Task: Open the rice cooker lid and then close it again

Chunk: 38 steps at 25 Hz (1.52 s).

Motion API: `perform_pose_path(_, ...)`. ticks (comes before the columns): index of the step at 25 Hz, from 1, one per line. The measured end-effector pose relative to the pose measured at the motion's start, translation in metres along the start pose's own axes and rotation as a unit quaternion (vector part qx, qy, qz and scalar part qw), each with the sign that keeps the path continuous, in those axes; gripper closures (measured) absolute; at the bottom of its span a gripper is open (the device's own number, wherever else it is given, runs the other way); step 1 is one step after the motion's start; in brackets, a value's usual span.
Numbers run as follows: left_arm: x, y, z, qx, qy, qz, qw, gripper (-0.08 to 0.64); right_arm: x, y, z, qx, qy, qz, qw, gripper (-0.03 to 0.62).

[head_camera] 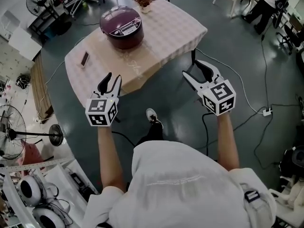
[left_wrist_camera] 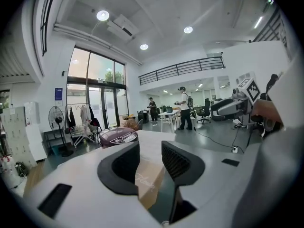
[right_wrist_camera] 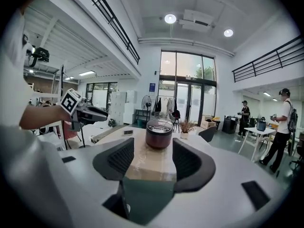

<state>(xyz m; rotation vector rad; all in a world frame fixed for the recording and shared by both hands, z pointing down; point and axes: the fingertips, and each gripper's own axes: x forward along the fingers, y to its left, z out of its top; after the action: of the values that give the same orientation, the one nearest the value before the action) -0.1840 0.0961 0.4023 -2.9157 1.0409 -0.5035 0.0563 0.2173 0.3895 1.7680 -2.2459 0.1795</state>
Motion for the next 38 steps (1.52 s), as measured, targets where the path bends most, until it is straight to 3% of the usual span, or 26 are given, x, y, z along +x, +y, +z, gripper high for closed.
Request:
perform_pose_path(5, 0.055, 0.044, 0.012, -0.010, -0.004, -0.007, 0.9999, 0.400, 0.063, -0.029, 0.017, -0.009, 0.024, 0.007, 1.000, 0.341)
perform_pose_path(17, 0.141, 0.154, 0.005, -0.061, -0.002, 0.014, 0.9981, 0.400, 0.220, -0.051, 0.064, -0.077, 0.068, 0.058, 0.993, 0.362)
perform_pose_path(23, 0.160, 0.177, -0.010, -0.078, 0.007, 0.010, 0.9969, 0.400, 0.275, -0.055, 0.062, -0.110, 0.100, 0.055, 0.987, 0.334)
perform_pose_path(28, 0.165, 0.185, -0.021, -0.099, 0.011, 0.012, 0.9950, 0.400, 0.307, -0.049, 0.056, -0.142, 0.130, 0.076, 0.978, 0.337)
perform_pose_path(38, 0.160, 0.197, -0.045, -0.127, 0.038, 0.040, 0.9904, 0.400, 0.364, -0.038, 0.048, -0.187, 0.155, 0.126, 0.962, 0.394)
